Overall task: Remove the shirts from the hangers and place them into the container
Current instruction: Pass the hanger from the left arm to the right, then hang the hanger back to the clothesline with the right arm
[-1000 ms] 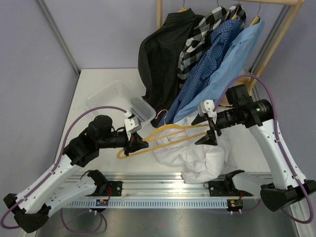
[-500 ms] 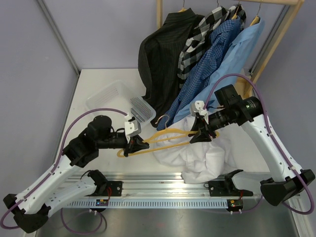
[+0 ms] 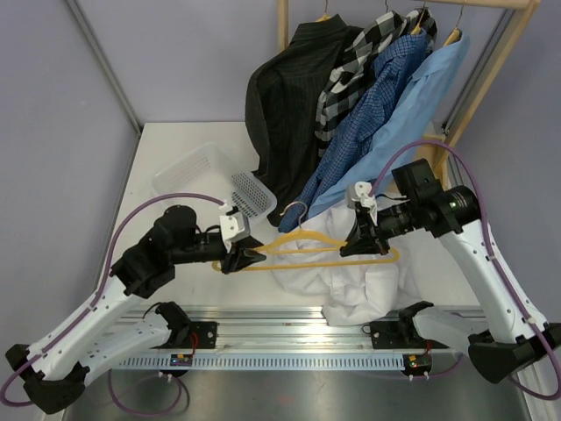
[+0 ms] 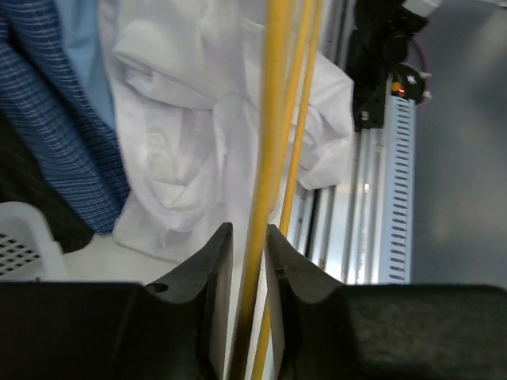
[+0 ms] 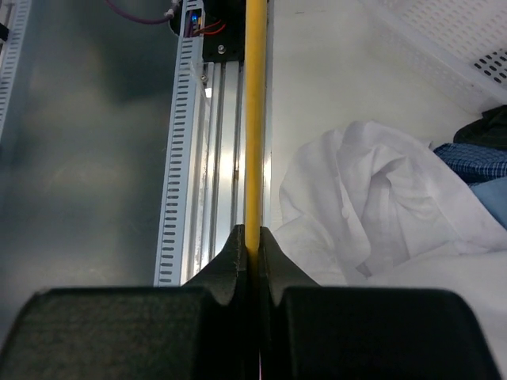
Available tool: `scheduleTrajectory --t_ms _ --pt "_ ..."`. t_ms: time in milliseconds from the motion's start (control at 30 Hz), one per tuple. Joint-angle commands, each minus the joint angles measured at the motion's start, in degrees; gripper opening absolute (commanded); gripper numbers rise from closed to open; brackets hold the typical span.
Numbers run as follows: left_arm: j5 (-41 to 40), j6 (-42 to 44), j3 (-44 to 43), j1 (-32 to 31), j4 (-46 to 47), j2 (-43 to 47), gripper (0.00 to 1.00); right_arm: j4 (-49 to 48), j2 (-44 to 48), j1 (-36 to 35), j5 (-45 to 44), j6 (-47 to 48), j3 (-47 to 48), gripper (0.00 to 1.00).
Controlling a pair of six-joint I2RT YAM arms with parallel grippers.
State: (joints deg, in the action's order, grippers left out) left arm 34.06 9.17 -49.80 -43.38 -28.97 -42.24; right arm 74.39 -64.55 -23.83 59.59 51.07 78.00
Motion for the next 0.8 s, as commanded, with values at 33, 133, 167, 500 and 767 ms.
scheduleTrajectory --t_ms 33,133,167,500,767 --pt "-14.34 -0.73 2.68 0.66 7.87 4.35 0.58 -2.66 6.45 4.14 2.81 -8.17 -1.62 0.0" --pt "-21.02 -1.17 4.71 0.66 9.98 8.65 0.98 -7.39 10.05 9.67 1.94 -14.48 -0.4 0.0" --pt "-22.71 -1.08 6.19 0.66 10.42 10.84 0.99 -9.16 11.54 11.42 1.15 -17.38 0.31 0.0" --pt "-29.93 -2.31 13.77 0.66 11.57 15.17 0.99 -16.73 12.0 27.52 -15.44 -39.71 19.37 0.0" --pt "-29.49 -2.4 12.71 0.66 9.46 11.65 0.99 -18.4 8.57 29.46 -44.52 -50.09 37.23 0.0"
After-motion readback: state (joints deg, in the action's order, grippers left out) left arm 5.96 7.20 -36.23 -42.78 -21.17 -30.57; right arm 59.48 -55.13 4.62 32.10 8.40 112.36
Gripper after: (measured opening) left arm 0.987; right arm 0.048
